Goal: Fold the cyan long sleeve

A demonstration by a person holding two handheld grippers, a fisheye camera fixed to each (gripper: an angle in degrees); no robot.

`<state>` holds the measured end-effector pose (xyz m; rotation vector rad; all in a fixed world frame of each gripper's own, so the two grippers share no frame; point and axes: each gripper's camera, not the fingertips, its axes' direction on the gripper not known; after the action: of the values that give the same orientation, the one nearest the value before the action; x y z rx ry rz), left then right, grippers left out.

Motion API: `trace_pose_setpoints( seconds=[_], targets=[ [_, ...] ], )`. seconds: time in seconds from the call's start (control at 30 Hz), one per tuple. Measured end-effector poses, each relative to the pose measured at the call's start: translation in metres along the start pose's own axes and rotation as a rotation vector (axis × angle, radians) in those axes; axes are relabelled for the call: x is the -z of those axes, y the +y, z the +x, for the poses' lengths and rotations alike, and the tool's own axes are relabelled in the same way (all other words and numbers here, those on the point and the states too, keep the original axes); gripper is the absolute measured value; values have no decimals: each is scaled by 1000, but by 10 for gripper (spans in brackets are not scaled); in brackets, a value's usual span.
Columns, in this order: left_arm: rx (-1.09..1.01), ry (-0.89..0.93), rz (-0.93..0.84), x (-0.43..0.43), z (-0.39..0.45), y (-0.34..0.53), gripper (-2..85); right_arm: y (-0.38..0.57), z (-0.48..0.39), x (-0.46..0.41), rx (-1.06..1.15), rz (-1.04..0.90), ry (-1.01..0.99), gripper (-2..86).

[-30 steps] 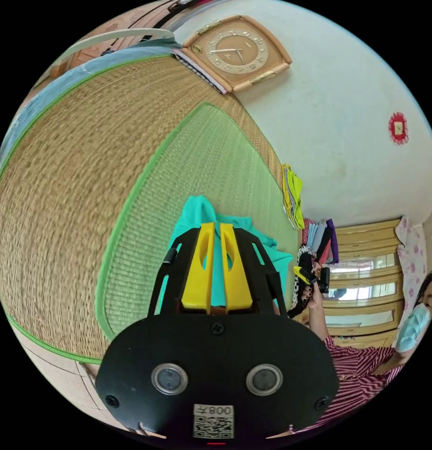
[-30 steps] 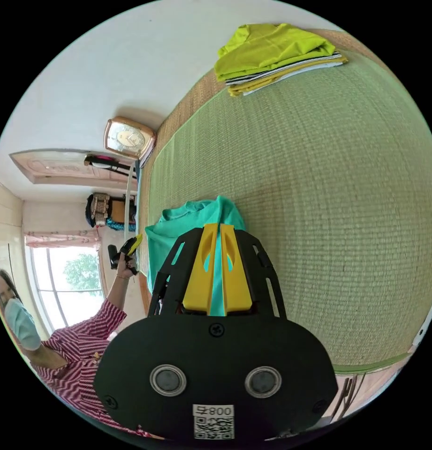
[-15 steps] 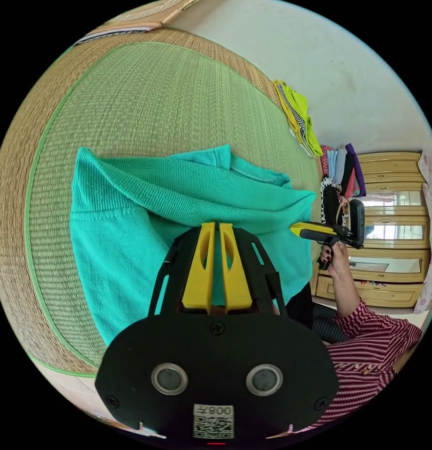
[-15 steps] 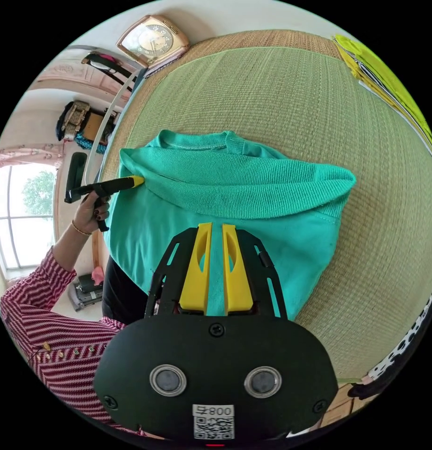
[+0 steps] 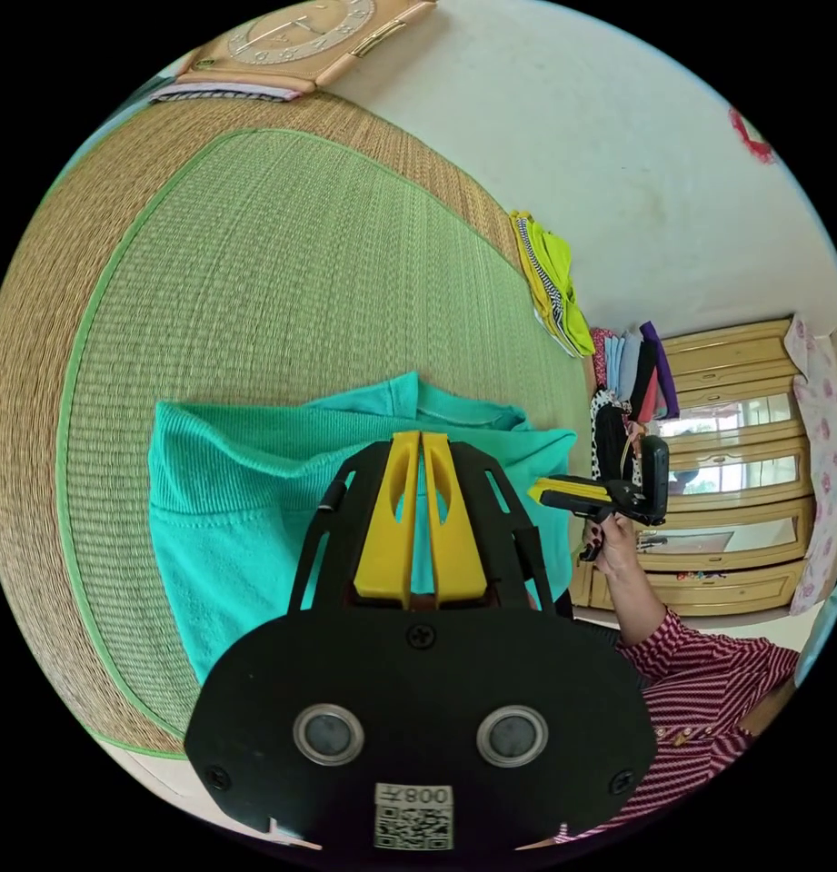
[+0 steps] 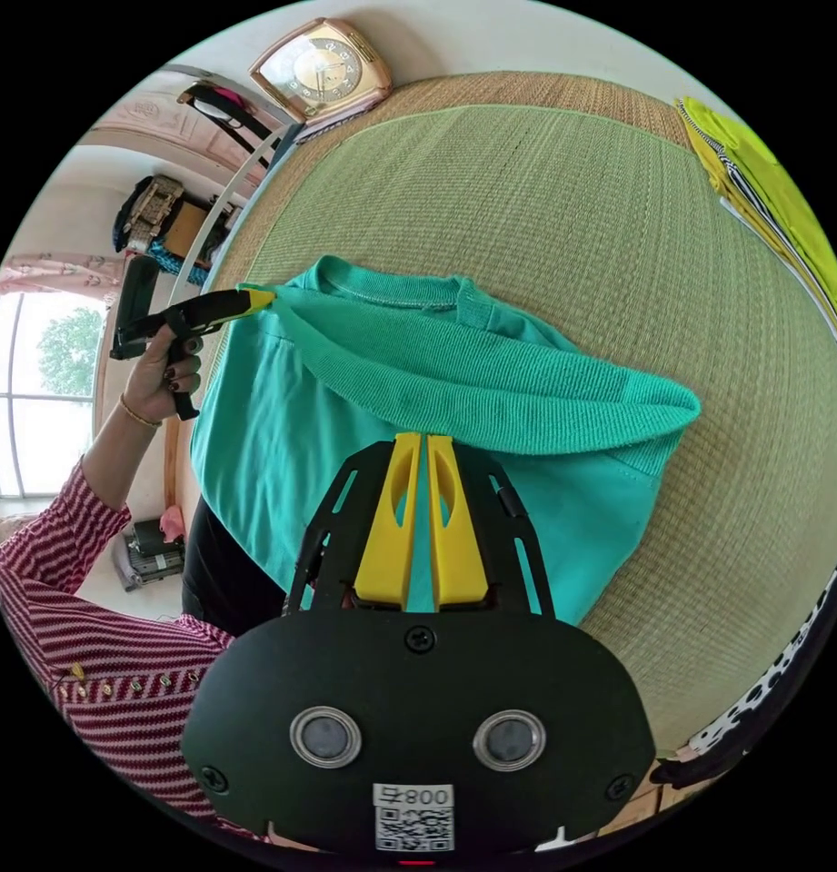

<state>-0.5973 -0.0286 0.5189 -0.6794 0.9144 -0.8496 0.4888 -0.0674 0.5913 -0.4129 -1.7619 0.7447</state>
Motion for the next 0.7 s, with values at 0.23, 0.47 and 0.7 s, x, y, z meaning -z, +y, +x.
trace_pose_setpoints(
  seconds=[0.23, 0.47, 0.7],
  targets=[
    [17, 27, 44, -14, -10, -2, 3, -24, 5, 5, -1, 50, 27, 2],
    [-110, -48, -74, -58, 8, 18, 2, -17, -2, 12, -1, 142, 22, 1],
    [-113, -168, -57, -82, 4, 7, 2, -21, 0, -12, 3, 92, 109, 1]
  ],
)
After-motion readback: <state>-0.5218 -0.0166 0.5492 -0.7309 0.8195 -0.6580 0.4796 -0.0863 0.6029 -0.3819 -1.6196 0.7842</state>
